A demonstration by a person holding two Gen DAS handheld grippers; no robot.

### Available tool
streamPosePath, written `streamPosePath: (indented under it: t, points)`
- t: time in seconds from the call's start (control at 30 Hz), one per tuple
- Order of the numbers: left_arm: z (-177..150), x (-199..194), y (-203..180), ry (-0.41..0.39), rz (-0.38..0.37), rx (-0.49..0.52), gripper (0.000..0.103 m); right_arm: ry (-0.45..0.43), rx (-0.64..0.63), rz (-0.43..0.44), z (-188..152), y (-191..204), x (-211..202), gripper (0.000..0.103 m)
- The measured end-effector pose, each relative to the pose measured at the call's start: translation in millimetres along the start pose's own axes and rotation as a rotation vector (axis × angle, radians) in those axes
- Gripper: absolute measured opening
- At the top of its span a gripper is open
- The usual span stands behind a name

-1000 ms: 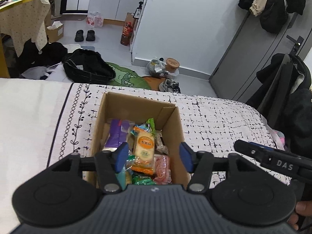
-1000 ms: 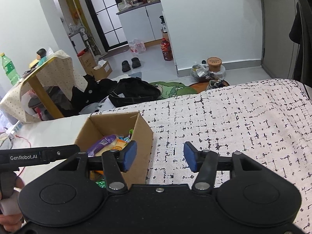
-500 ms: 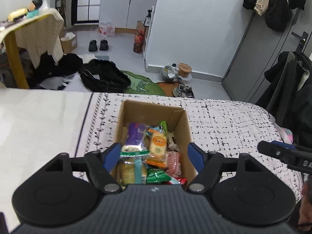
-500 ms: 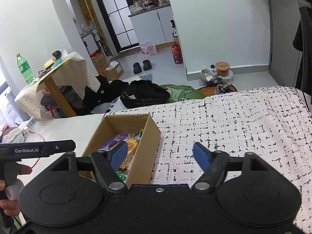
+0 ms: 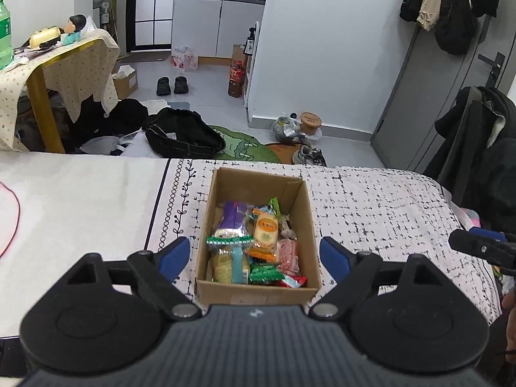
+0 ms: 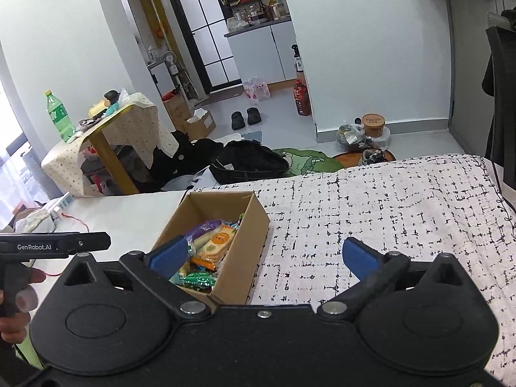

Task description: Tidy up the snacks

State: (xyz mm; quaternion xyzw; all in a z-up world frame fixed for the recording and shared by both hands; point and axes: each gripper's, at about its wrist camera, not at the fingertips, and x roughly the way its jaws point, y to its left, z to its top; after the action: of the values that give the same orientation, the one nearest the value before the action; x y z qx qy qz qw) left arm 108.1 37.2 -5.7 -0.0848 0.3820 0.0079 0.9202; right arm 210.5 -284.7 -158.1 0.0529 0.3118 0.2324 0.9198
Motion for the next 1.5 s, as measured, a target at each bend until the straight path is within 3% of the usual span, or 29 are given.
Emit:
streamPosePath:
  t: [0.4,0.57,1.03,1.5]
  points:
    - [-15.1,-33.3,-4.9,-0.033,0.009,-0.018,0.094,-0.001,-0.009,0.024,-7.2,-2.5,-31.3,0.103]
    - [-21.8,-43.8,-7.1,-0.049,0.001,-0.026,0.103,0.002,-0.016,0.032,-11.5,-4.4,-42.1,0.103]
    - [-45.4,-69.6,-20.9,-0.067,-0.003,0.002,0.103,0.012,-0.063,0.079,-20.5,-1.8,-69.3,0.103]
    - [-62.3,-75.6,-28.3,-0.064,-0.024,-0.044,0.103,0.016,-0.069,0.082,-25.5,-8.9,-84.4,0.103]
